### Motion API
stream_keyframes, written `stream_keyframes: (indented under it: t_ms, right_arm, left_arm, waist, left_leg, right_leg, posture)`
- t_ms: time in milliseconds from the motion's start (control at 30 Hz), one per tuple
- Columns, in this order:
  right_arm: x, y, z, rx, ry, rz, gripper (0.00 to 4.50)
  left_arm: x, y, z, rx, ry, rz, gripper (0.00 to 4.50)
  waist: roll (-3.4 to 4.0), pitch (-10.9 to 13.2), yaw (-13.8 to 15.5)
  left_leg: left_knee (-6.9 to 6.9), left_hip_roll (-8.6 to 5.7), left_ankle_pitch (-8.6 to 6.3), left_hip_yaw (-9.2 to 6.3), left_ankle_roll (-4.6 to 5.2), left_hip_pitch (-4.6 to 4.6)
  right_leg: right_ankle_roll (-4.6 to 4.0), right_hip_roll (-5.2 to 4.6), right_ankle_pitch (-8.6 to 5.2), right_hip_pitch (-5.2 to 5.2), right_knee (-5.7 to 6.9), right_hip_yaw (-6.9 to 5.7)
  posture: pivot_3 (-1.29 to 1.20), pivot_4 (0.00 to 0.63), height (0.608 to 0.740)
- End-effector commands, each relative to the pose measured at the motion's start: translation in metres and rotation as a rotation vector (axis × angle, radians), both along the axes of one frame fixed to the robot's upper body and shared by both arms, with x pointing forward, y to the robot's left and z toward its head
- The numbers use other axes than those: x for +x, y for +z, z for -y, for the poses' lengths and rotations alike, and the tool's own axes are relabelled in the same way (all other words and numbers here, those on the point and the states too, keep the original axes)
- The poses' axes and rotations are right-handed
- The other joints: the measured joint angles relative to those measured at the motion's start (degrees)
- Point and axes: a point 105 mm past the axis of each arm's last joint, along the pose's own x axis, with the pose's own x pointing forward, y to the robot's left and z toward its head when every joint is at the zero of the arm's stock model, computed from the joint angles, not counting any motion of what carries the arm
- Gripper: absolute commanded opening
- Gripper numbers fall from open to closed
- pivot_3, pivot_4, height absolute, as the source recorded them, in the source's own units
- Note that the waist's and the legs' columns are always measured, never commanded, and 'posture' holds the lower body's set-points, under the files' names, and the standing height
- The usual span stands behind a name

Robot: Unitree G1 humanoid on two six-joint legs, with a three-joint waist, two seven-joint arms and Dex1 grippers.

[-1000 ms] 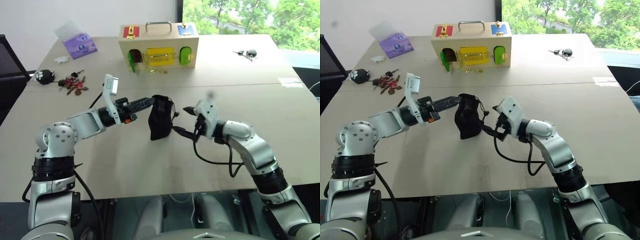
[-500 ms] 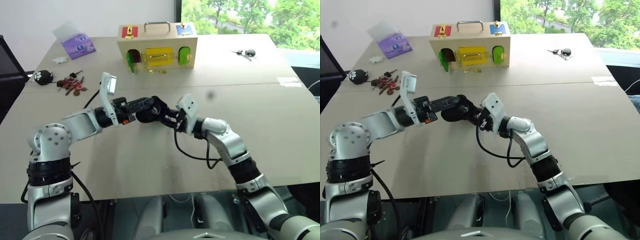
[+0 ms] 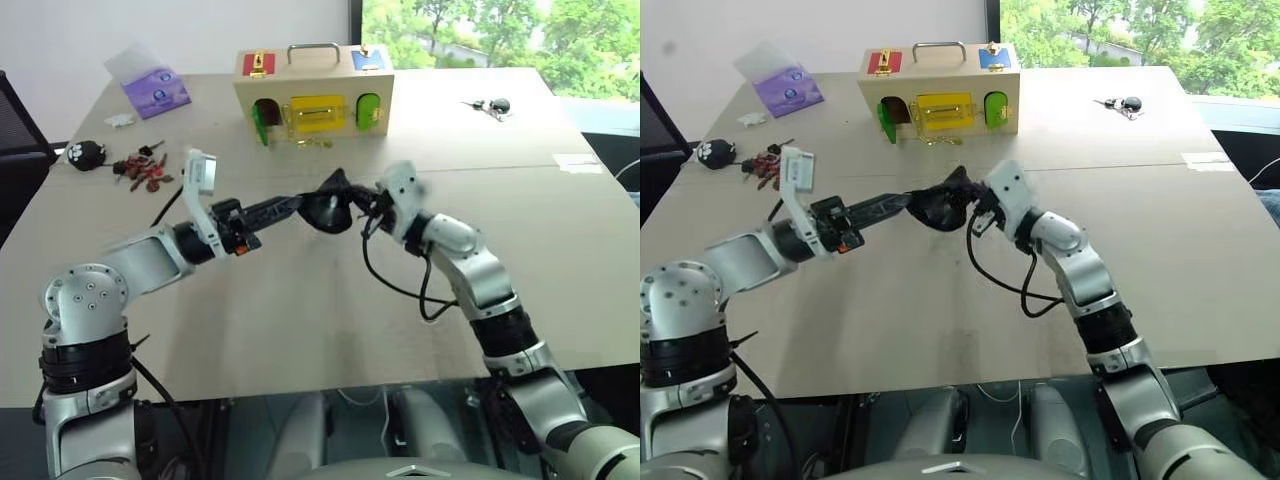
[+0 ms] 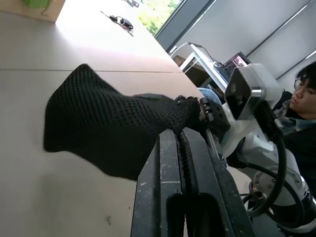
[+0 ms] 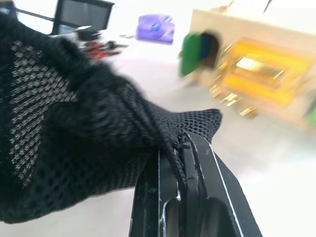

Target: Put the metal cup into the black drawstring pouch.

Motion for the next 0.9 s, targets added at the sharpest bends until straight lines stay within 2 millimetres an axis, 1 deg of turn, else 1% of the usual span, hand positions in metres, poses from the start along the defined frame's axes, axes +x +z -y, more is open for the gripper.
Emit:
stream_keyframes:
  t_ms: [33, 267, 367, 400, 500, 600, 700, 767, 800, 833, 900]
  right_arm:
    - [0.009, 0.022, 0.028, 0.001, -0.131, 0.099, 0.04]
    - [0.003, 0.033, 0.044, -0.047, -0.189, 0.172, 0.04]
    - [0.001, 0.036, 0.049, -0.070, -0.200, 0.179, 0.04]
    - [-0.001, 0.033, 0.048, -0.075, -0.170, 0.145, 0.04]
    - [-0.020, 0.017, 0.034, -0.098, 0.001, 0.004, 0.04]
    - [-0.027, 0.009, 0.024, -0.140, 0.081, -0.029, 0.04]
    - [-0.035, 0.010, 0.014, -0.142, 0.140, -0.036, 0.88]
    - [-0.039, 0.006, 0.013, -0.151, 0.154, -0.056, 1.80]
    - [-0.041, 0.005, 0.013, -0.153, 0.158, -0.066, 2.14]
    - [-0.042, 0.003, 0.013, -0.154, 0.159, -0.074, 2.75]
    - [-0.042, -0.002, 0.017, -0.138, 0.125, -0.101, 2.75]
  left_arm:
    - [0.000, 0.017, -0.008, 0.040, 0.022, 0.104, 0.00]
    - [-0.001, 0.008, 0.001, 0.047, -0.011, 0.091, 0.00]
    - [0.003, 0.006, -0.001, 0.057, -0.001, 0.087, 0.00]
    - [0.006, 0.007, -0.002, 0.057, 0.013, 0.091, 0.00]
    - [0.017, 0.018, -0.007, 0.016, 0.050, 0.111, 0.00]
    - [0.019, 0.024, -0.004, 0.016, 0.032, 0.127, 0.00]
    - [0.020, 0.021, 0.000, 0.027, 0.024, 0.122, 0.00]
    - [0.020, 0.018, 0.001, 0.031, 0.027, 0.115, 0.00]
    - [0.020, 0.017, 0.001, 0.032, 0.027, 0.114, 0.00]
    - [0.020, 0.017, 0.001, 0.032, 0.027, 0.114, 0.00]
    - [0.019, 0.017, 0.001, 0.033, 0.027, 0.114, 0.00]
  waist:
    - [0.00, 0.00, 0.00]
    - [0.00, 0.00, 0.00]
    - [0.00, 0.00, 0.00]
    - [0.00, 0.00, 0.02]
    - [-0.01, 0.00, 0.11]
    - [0.00, 0.00, 0.02]
    - [0.00, 0.00, -0.15]
    - [0.00, 0.00, -0.10]
    - [0.00, 0.00, -0.06]
    - [0.00, 0.00, -0.03]
    - [0.00, 0.00, 0.04]
  left_leg:
    - [-0.01, 0.00, 0.00, 0.01, 0.00, 0.00]
    - [-0.03, 0.02, 0.00, 0.02, 0.00, -0.01]
    - [-0.03, 0.02, -0.01, 0.04, 0.01, -0.01]
    - [-0.03, 0.02, -0.01, 0.04, 0.02, -0.01]
    - [-0.02, 0.02, -0.10, 0.01, 0.18, -0.02]
    - [-0.02, 0.00, -0.12, 0.00, 0.22, -0.02]
    - [-0.02, 0.00, -0.12, 0.05, 0.22, 0.00]
    - [-0.02, 0.01, -0.12, 0.02, 0.21, -0.01]
    - [-0.02, 0.02, -0.12, 0.00, 0.21, -0.01]
    - [-0.02, 0.02, -0.12, 0.01, 0.21, -0.01]
    - [-0.02, 0.02, -0.12, 0.01, 0.21, -0.02]
  right_leg:
    - [0.00, 0.00, 0.00, 0.00, -0.01, 0.01]
    - [0.00, -0.02, 0.00, 0.00, -0.02, 0.03]
    - [0.00, -0.02, 0.00, 0.00, -0.02, 0.04]
    - [0.00, -0.03, 0.00, 0.00, -0.02, 0.04]
    - [0.00, -0.02, 0.00, 0.00, -0.03, -0.01]
    - [0.00, -0.02, 0.00, 0.01, -0.03, -0.03]
    - [0.00, -0.01, 0.00, 0.00, -0.03, 0.03]
    - [0.00, 0.00, 0.00, 0.00, -0.02, 0.00]
    - [0.00, 0.00, 0.00, 0.00, -0.02, -0.01]
    - [0.00, -0.01, 0.00, 0.00, -0.02, -0.01]
    - [0.00, -0.02, 0.00, 0.00, -0.03, -0.01]
  posture:
    - [0.00, 0.150, 0.740]
    - [0.00, 0.150, 0.740]
    - [0.00, 0.150, 0.740]
    - [0.00, 0.150, 0.740]
    - [0.00, 0.150, 0.740]
    - [0.00, 0.150, 0.740]
    - [0.00, 0.150, 0.740]
    - [0.00, 0.150, 0.740]
    - [0.00, 0.150, 0.740]
    - [0.00, 0.150, 0.740]
    - [0.00, 0.150, 0.740]
